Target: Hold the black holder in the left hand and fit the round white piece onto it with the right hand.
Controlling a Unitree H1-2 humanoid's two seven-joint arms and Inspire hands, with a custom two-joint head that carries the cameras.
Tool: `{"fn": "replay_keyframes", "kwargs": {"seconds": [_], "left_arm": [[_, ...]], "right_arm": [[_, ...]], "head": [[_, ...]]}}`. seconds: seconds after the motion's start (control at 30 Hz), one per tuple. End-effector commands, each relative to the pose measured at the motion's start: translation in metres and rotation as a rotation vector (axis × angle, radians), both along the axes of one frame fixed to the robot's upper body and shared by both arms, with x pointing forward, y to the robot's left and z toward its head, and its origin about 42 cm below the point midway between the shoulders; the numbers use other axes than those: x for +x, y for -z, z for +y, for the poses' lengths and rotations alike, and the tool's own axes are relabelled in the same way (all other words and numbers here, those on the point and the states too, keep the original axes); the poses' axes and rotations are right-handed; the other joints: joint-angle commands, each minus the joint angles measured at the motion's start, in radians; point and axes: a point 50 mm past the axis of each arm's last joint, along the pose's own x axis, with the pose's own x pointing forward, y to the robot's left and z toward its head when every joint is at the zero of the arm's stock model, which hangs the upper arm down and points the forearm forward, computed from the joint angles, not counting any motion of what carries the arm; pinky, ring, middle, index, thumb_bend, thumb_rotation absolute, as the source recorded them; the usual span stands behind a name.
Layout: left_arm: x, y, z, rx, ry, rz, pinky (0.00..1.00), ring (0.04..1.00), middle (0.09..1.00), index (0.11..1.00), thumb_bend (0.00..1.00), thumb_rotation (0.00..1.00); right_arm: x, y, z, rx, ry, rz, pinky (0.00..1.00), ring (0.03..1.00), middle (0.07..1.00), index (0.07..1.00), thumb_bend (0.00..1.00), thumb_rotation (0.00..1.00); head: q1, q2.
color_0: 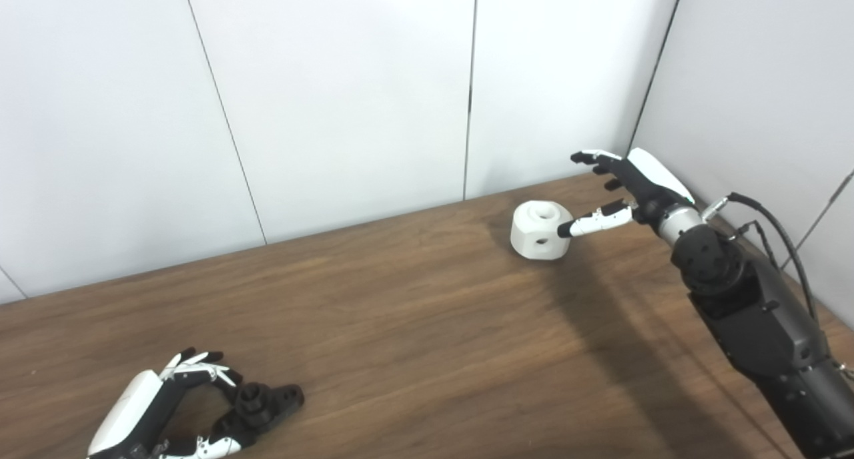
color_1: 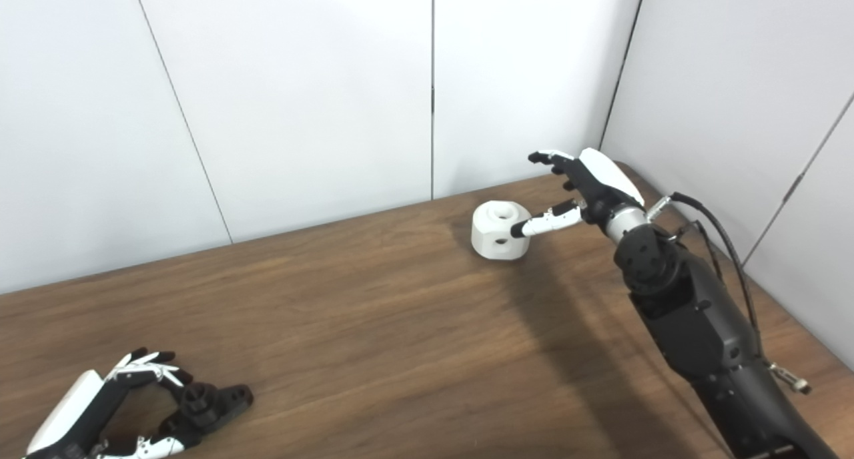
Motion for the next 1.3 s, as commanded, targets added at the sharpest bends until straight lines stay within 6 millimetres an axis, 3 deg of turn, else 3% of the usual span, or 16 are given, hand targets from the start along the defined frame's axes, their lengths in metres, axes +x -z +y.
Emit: {"fn": "replay_keyframes", "kwargs": {"seconds": [0.0, 0.33, 0.57, 1.27], "left_arm": [[0.003, -0.016, 0.006, 0.018, 0.013, -0.044, 1.0, 0.882, 0.692, 0.482, 0.52, 0.04], [0.003, -0.021, 0.004, 0.026, 0.023, -0.05, 1.0, 0.874, 0.686, 0.481, 0.52, 0.04], [0.003, -0.024, 0.004, 0.028, 0.026, -0.051, 1.0, 0.876, 0.687, 0.482, 0.52, 0.04], [-0.005, -0.026, 0.005, 0.009, 0.028, -0.059, 1.0, 0.863, 0.669, 0.481, 0.52, 0.04]], "right_arm": [[0.008, -0.029, -0.004, -0.047, -0.024, -0.067, 0.77, 0.875, 0.89, 0.858, 0.96, 0.29], [0.014, -0.006, -0.003, -0.019, -0.042, 0.005, 0.73, 0.847, 0.877, 0.841, 1.0, 0.27], [0.019, 0.005, 0.001, -0.005, -0.045, 0.022, 0.68, 0.807, 0.886, 0.842, 0.95, 0.23], [0.034, 0.006, 0.003, -0.026, -0.045, -0.004, 0.71, 0.823, 0.851, 0.821, 0.93, 0.31]], "head": [[-0.001, 0.0], [-0.001, -0.002], [-0.003, -0.008], [0.002, -0.017]]}}
